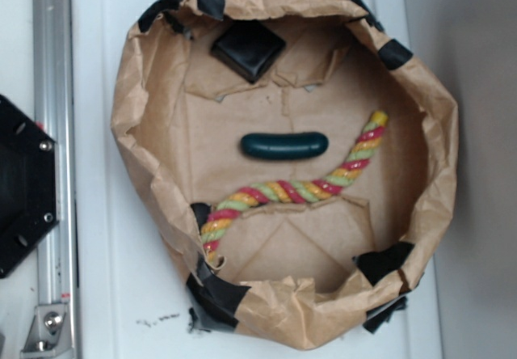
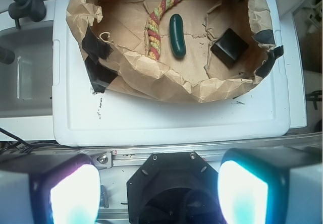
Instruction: Grab the plastic pickle.
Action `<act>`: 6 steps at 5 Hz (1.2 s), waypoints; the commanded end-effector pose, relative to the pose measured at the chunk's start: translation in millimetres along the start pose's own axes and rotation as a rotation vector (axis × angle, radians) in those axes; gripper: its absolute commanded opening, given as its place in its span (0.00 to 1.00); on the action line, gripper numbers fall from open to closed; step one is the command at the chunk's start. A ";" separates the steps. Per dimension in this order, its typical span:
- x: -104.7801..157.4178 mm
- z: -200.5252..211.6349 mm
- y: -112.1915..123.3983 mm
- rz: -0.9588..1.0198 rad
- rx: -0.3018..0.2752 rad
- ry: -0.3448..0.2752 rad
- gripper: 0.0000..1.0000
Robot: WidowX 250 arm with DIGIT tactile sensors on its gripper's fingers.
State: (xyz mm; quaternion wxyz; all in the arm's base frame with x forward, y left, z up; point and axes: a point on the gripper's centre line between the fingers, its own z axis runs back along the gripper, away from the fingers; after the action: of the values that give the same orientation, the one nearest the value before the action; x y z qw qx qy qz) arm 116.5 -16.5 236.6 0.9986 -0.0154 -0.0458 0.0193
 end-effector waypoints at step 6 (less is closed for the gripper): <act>150.5 -184.5 20.0 -0.311 0.148 0.048 1.00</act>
State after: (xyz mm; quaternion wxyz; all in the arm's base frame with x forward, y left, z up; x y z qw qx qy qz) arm 275.7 10.8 57.1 0.9902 0.0636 -0.0001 -0.1242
